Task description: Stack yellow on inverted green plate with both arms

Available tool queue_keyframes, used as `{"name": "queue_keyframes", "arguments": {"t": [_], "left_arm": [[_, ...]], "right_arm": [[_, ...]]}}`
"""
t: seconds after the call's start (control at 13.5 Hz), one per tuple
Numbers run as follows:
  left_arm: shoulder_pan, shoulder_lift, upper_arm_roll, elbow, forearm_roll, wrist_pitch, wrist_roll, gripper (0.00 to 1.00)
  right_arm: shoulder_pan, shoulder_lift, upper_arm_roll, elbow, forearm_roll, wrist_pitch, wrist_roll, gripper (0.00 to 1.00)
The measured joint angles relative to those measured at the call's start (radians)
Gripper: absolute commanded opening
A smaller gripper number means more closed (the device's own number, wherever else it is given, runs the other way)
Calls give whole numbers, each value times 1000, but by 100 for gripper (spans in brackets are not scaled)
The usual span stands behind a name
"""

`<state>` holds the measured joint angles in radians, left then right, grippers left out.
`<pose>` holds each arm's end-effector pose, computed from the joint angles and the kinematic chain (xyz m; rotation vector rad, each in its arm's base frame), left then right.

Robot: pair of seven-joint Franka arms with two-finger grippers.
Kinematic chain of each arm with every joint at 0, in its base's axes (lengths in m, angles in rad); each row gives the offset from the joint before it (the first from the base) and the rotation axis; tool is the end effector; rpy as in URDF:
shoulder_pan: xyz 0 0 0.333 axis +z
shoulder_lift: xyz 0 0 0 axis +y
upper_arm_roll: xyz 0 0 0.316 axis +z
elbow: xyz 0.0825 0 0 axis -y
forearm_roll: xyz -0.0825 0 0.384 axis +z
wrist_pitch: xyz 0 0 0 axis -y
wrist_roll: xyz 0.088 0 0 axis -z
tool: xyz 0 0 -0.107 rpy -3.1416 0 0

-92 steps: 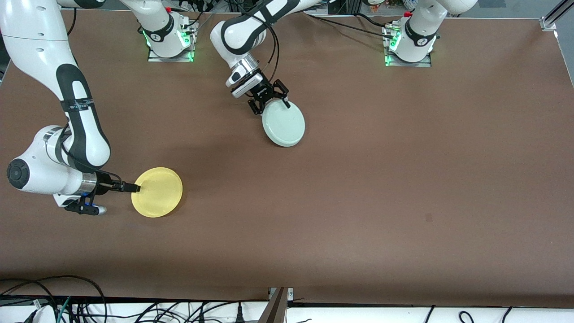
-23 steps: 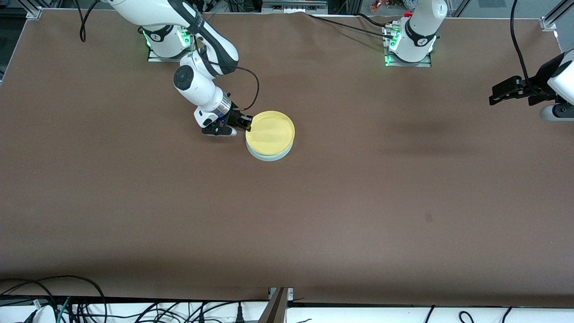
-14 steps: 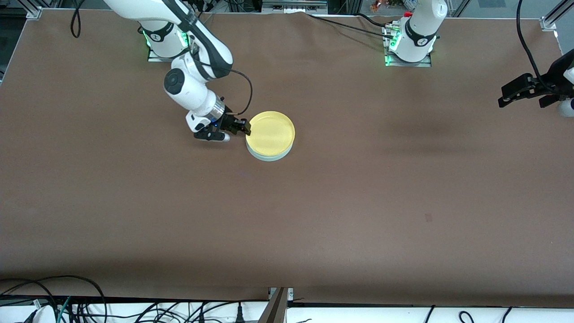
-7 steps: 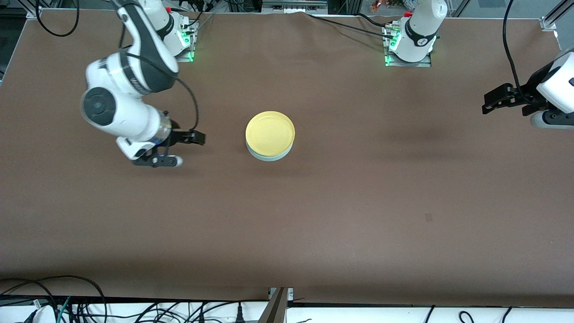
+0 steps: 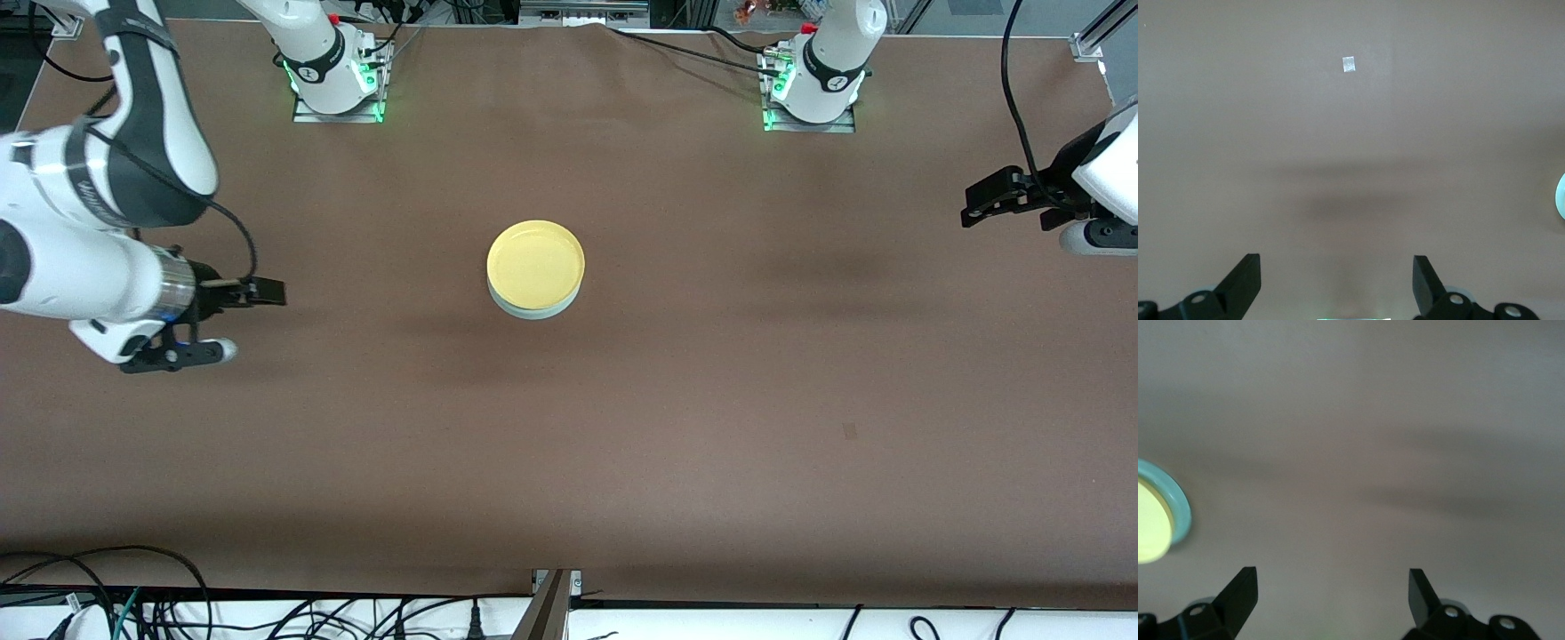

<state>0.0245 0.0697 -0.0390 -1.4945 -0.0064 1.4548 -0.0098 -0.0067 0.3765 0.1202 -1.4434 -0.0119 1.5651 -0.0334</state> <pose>0.5635 -0.0081 0.6116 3.1291 -0.0081 -0.1714 0.6404 0.0608 0.4575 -3.0855 -0.2250 0.3938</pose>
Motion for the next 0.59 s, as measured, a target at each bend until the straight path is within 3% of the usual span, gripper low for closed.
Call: {"name": "queue_keyframes", "arguments": {"t": [0.22, 0.59], "left_arm": [[-1, 3, -1, 1, 0, 0, 0, 100], [4, 23, 2, 1, 0, 0, 0, 100]], "right_arm": [[-10, -53, -5, 61, -33, -88, -24, 100], [-11, -233, -14, 57, -58, -152, -25, 100]]}}
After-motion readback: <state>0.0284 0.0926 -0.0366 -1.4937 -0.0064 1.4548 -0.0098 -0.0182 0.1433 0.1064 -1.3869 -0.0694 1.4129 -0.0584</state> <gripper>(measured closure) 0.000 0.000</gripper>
